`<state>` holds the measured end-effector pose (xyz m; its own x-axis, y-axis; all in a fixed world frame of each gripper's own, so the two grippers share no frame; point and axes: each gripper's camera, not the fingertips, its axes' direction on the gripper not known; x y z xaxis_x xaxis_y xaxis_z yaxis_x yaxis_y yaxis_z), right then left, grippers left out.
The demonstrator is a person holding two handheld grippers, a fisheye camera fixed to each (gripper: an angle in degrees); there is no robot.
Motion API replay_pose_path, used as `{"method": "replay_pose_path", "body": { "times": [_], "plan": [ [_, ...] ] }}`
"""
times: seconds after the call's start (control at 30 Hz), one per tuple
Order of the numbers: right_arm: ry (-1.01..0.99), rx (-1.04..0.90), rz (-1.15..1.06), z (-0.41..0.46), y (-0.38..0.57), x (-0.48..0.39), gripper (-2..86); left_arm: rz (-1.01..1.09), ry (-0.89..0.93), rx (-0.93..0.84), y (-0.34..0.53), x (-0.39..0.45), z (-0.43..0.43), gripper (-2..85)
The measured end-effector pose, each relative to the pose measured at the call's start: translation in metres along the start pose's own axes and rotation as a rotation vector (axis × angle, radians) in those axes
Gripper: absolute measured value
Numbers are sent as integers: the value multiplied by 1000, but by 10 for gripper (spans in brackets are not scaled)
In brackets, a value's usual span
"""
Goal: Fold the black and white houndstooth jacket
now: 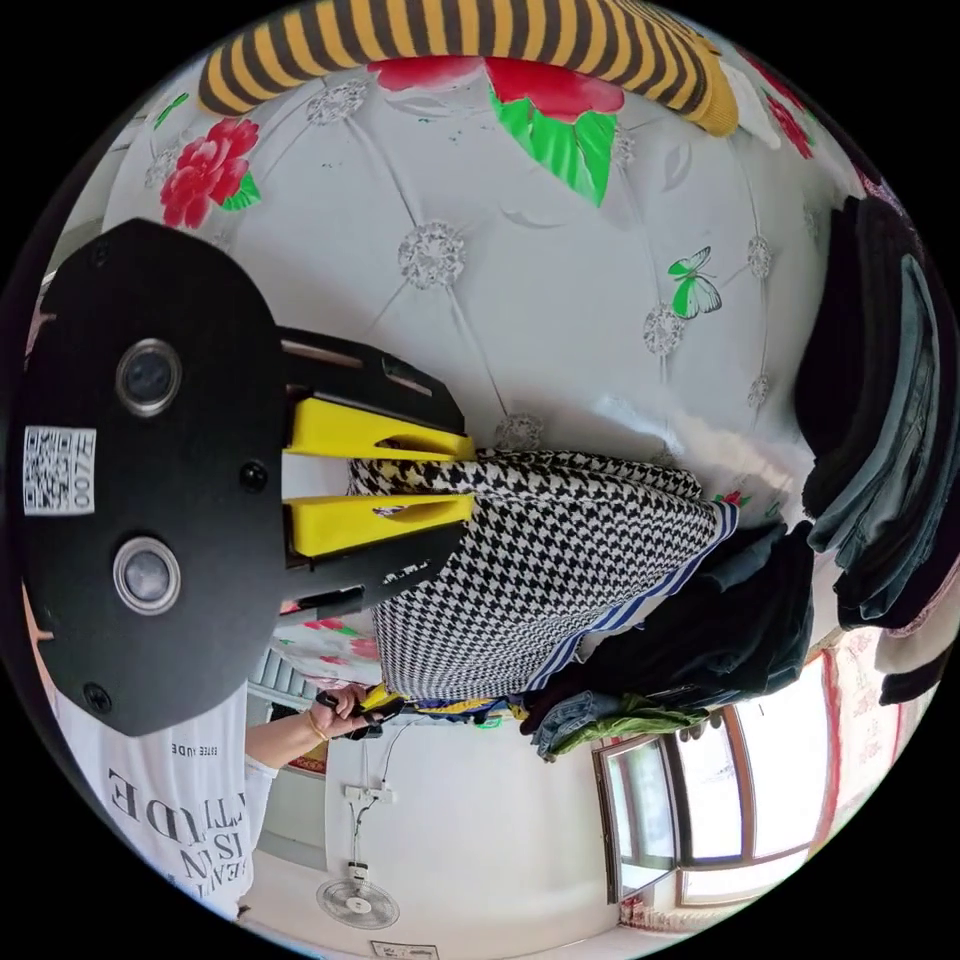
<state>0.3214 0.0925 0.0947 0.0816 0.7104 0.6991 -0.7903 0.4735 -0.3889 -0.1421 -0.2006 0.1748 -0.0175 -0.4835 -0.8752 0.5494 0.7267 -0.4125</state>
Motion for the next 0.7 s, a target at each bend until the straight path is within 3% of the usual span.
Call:
{"method": "replay_pose_path", "body": {
  "times": [0.17, 0.3, 0.4, 0.53, 0.7],
  "plan": [
    [-11, -9, -92, -49, 51, 14, 69, 33, 10, -55, 56, 2, -5, 51],
    [-31, -31, 52, -84, 110, 78, 67, -1, -95, -22, 116, 7, -24, 96],
    [-49, 15, 77, -97, 142, 92, 66, 187, -217, 74, 138, 63, -52, 90],
    [-61, 54, 79, -96, 154, 86, 64, 550, -59, 45, 136, 174, -25, 86],
    [-37, 67, 26, -97, 166, 66, 60, 676, 85, -204, 134, 246, 98, 92]
  ]
}}
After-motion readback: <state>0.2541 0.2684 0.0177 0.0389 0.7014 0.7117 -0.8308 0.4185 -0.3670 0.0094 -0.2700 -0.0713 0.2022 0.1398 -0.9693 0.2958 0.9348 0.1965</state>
